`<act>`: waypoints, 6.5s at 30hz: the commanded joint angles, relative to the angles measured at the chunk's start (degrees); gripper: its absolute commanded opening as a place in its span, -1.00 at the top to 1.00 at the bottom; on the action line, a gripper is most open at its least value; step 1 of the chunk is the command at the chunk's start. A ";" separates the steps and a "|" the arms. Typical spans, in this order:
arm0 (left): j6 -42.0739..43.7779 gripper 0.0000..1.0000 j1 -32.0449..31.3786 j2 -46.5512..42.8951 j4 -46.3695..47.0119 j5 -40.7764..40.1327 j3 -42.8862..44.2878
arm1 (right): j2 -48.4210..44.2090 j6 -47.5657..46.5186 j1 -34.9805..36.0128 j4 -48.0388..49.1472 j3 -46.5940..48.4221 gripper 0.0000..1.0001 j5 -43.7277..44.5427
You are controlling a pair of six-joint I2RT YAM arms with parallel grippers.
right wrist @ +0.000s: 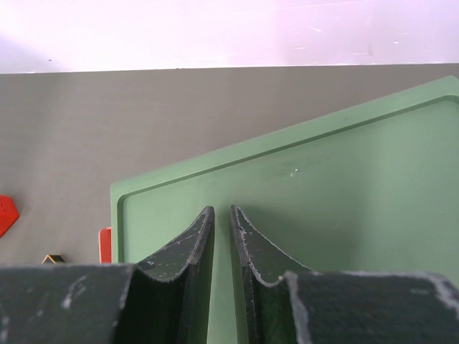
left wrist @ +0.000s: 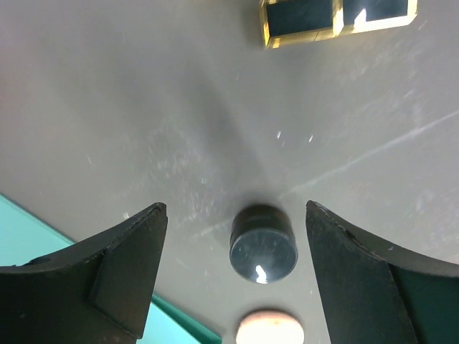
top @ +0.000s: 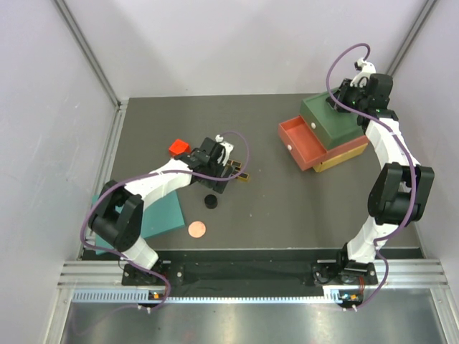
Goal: Organize the makeup
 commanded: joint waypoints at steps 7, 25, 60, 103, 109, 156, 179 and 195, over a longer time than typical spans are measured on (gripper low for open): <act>-6.35 -0.64 0.14 -1.06 -3.60 1.33 -4.77 | 7.75 -0.95 0.79 -21.52 -5.95 0.67 1.52; -6.79 -0.10 0.05 2.80 -4.82 9.67 -5.83 | 8.37 -0.78 0.88 -21.35 -5.95 0.67 1.17; -3.54 1.00 -2.50 18.18 -3.35 21.80 38.01 | 8.72 -0.51 0.88 -20.99 -5.69 0.67 0.46; -13.30 -0.23 -11.20 37.87 16.18 29.02 61.67 | 7.67 -0.42 0.88 -21.26 -5.86 0.67 -0.15; -11.72 -0.51 -11.20 35.59 19.69 27.43 59.12 | 7.49 -0.42 0.79 -21.26 -6.04 0.67 -0.06; -34.04 -0.48 -3.47 -22.60 -15.20 2.73 -19.01 | 10.57 0.19 1.14 -20.73 -5.43 0.67 -1.82; -37.29 0.48 -4.87 -7.75 -2.98 -0.17 -23.86 | 10.83 0.89 1.05 -20.12 -4.63 0.66 -4.90; -28.43 1.00 -5.84 -6.53 -8.69 3.96 -5.85 | 10.83 0.81 1.05 -20.20 -4.55 0.66 -4.72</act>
